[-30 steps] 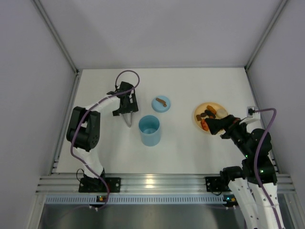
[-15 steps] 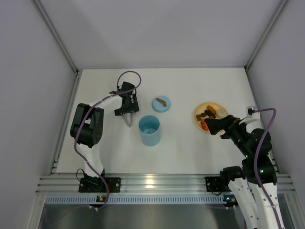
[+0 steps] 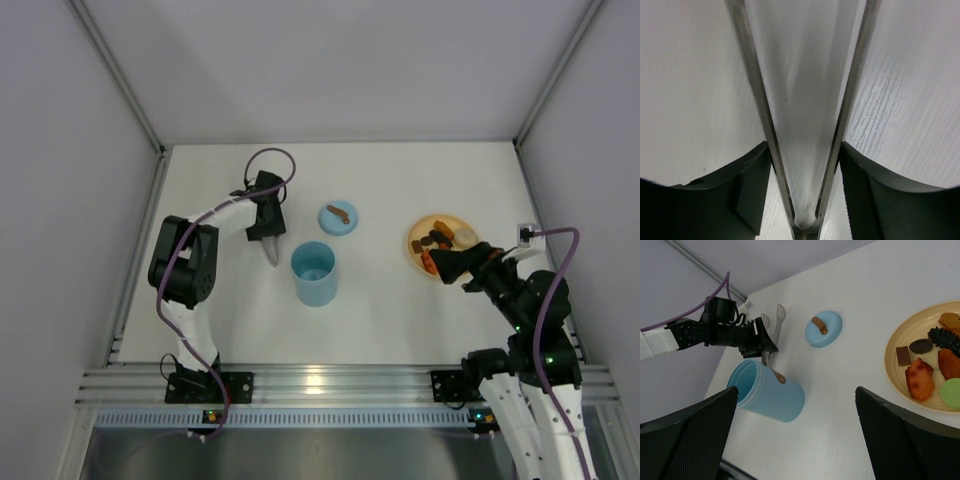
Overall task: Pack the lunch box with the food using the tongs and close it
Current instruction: Pick up the clamp at the center of the board.
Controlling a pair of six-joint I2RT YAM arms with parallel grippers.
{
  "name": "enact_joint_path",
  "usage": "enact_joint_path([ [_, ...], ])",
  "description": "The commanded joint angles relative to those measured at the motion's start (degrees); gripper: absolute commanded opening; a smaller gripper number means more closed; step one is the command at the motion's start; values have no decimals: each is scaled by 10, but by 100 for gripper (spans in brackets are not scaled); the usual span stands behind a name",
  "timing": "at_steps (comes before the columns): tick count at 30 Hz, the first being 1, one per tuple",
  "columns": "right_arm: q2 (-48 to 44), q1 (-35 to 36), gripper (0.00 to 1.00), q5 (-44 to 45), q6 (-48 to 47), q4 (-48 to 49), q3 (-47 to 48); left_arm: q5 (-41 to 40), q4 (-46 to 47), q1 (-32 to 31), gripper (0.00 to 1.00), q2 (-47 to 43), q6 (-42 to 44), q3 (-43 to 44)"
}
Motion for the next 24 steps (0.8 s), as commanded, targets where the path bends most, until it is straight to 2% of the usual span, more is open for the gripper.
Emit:
enact_joint_path([
  [1, -5, -7, 99, -9, -7, -7, 12, -3, -14, 2, 59, -8, -7, 9],
  [2, -5, -7, 99, -9, -6, -7, 14, -3, -17, 2, 54, -12, -7, 17],
  [11, -6, -7, 99, -10, -4, -8, 19, -25, -75, 2, 43, -69, 0, 90],
  [24, 5, -7, 99, -10, -5, -7, 35, -35, -122, -5, 41, -155, 15, 153],
])
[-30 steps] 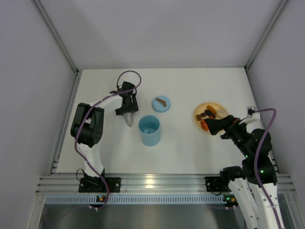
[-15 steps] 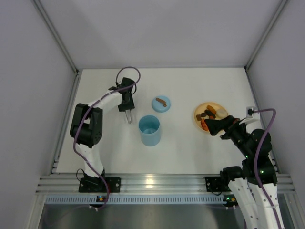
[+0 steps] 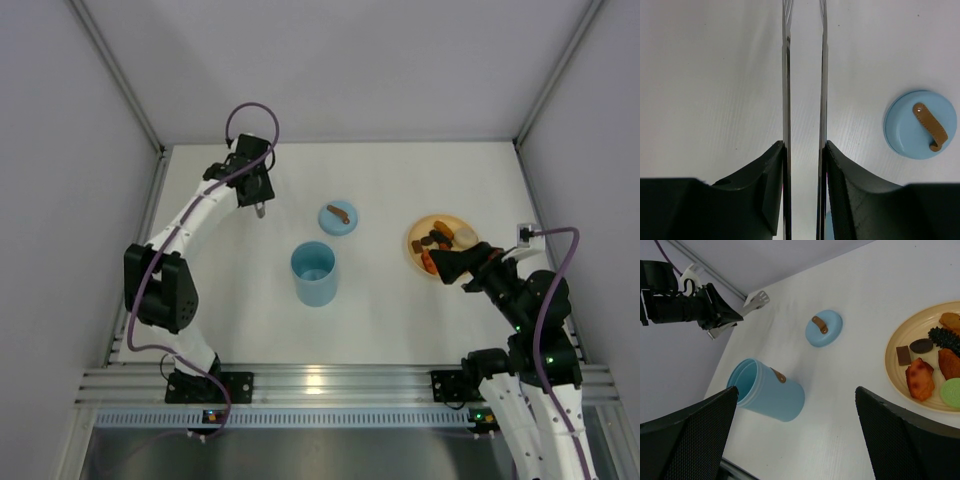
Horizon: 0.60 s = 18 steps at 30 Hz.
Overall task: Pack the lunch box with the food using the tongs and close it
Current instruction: Pick up the clamp at the center of the board.
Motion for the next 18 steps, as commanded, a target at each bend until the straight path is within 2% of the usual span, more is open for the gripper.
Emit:
enact_joint_path([
  [1, 5, -7, 99, -7, -3, -5, 36, -16, -26, -5, 41, -44, 15, 42],
  [7, 17, -7, 100, 12, -14, -20, 57, -4, -65, -36, 43, -59, 43, 118],
  [13, 27, -7, 100, 59, -36, -68, 104, -17, -100, -120, 44, -59, 71, 194],
  [18, 35, -7, 100, 91, -50, -110, 159, -6, -105, -196, 44, -53, 82, 224],
])
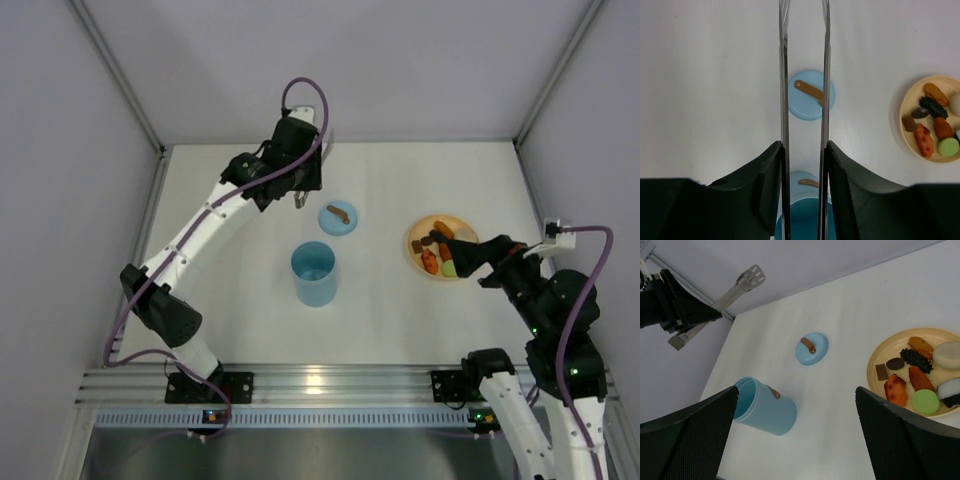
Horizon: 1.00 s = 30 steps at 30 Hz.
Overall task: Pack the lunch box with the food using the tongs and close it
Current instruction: Pick up the clamp at the center of the board, then pick up the fake food from the plate.
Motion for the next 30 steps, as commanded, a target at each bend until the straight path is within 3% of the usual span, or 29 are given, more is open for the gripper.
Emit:
enact_joint_path([
  [1, 9, -7, 99, 34, -19, -45, 58, 4, -6, -47, 44, -20, 20, 34],
  [13, 13, -7, 100, 92, -37, -133, 140, 7, 38, -194, 49, 28, 19, 24],
  [30, 5, -7, 99, 139, -49, -176, 148, 44, 110, -292, 53, 136, -10, -1],
])
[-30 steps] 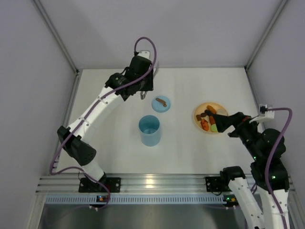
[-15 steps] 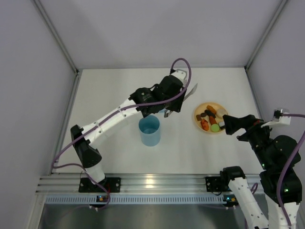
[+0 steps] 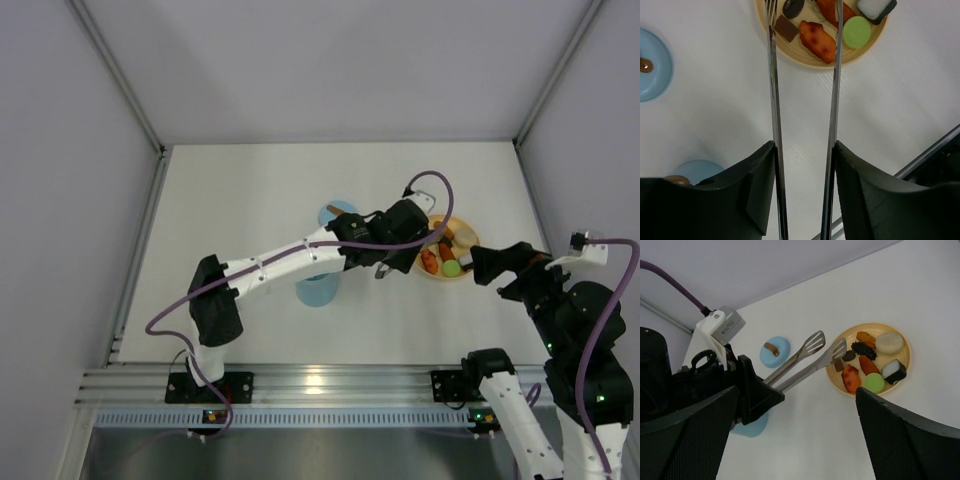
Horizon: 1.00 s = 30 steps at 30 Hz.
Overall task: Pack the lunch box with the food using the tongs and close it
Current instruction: Pick up the fake food from the plate.
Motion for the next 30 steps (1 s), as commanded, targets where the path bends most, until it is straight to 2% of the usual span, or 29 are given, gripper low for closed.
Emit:
enact_joint_path([
  [1, -1, -6, 99, 30, -15, -30, 28, 14, 59, -15, 53, 9, -14, 6],
  [12, 0, -7, 100, 37, -16, -41, 28, 22, 70, -70, 54, 83, -3, 65],
  [30, -2, -7, 99, 44, -31, -53, 24, 34, 96, -78, 54, 170, 11, 140],
])
